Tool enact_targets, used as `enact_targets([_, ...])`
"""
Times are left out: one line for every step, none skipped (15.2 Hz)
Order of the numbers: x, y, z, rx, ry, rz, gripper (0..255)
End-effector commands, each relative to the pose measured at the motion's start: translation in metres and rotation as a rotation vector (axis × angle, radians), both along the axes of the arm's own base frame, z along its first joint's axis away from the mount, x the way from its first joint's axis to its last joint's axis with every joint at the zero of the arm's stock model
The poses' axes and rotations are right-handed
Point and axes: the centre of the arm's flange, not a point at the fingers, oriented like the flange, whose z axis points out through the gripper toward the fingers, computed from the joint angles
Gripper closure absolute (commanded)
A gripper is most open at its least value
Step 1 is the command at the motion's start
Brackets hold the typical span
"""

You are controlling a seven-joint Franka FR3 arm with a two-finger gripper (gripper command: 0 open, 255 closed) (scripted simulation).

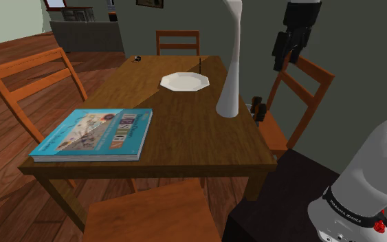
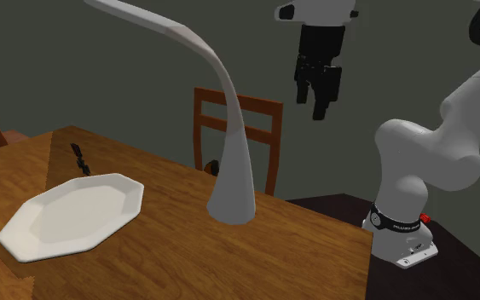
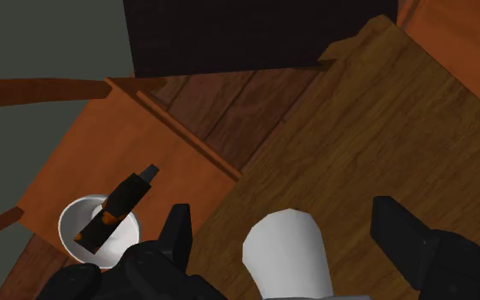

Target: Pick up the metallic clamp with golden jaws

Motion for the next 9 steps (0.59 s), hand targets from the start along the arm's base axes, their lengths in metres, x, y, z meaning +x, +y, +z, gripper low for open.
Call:
enact_targets([0.000, 0.000, 0.000, 0.000, 0.000, 0.000, 0])
enact_targets([0.009, -0.005, -0.009, -0.002, 0.005, -0.021, 0])
enact_targets([0.018, -0.011, -0.018, -0.005, 0.010, -0.041, 0])
enact_targets([0.027, -0.016, -0.027, -0.007, 0.015, -0.062, 0])
enact_targets([0.035, -0.022, -0.036, -0.010, 0.019, -0.083, 0])
enact_targets([0.044, -0.028, -0.044, -0.012, 0.024, -0.103, 0])
enact_targets([0.052, -0.034, -0.053, -0.015, 0.029, -0.124, 0])
enact_targets([0.060, -0.041, -0.062, -0.017, 0.034, -0.145, 0])
enact_targets([0.068, -0.047, -0.071, -0.020, 0.039, -0.165, 0])
